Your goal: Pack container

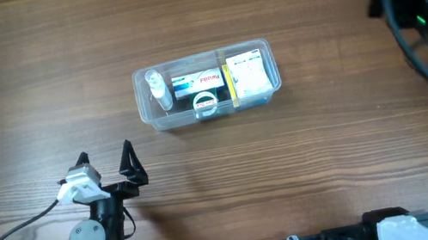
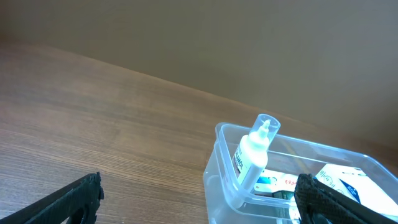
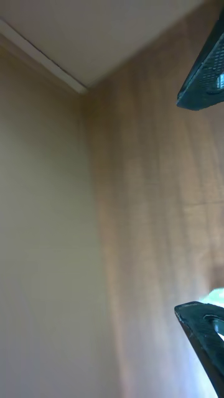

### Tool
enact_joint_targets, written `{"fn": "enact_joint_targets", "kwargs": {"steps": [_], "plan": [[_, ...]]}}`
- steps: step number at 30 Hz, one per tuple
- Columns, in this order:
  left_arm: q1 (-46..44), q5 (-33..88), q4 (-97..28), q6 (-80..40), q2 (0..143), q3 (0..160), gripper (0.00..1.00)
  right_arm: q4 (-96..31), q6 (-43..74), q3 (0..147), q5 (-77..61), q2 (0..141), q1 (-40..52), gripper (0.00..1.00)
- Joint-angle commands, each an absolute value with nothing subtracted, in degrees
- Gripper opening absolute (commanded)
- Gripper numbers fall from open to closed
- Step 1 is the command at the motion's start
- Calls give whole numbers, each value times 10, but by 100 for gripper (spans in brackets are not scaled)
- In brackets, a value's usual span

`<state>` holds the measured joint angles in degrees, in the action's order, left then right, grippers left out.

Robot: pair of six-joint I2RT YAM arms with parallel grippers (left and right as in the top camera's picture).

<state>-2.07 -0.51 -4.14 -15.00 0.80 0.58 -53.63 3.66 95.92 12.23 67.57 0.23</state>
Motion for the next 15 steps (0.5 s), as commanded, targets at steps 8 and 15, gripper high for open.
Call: {"fn": "enact_joint_targets", "kwargs": {"steps": [8,15], "plan": [[-15,2,-43,-155,3,3,100,-481,48,910,86,481,4,100],[-15,2,-43,-155,3,3,100,-198,42,627,-2,348,5,100]]}}
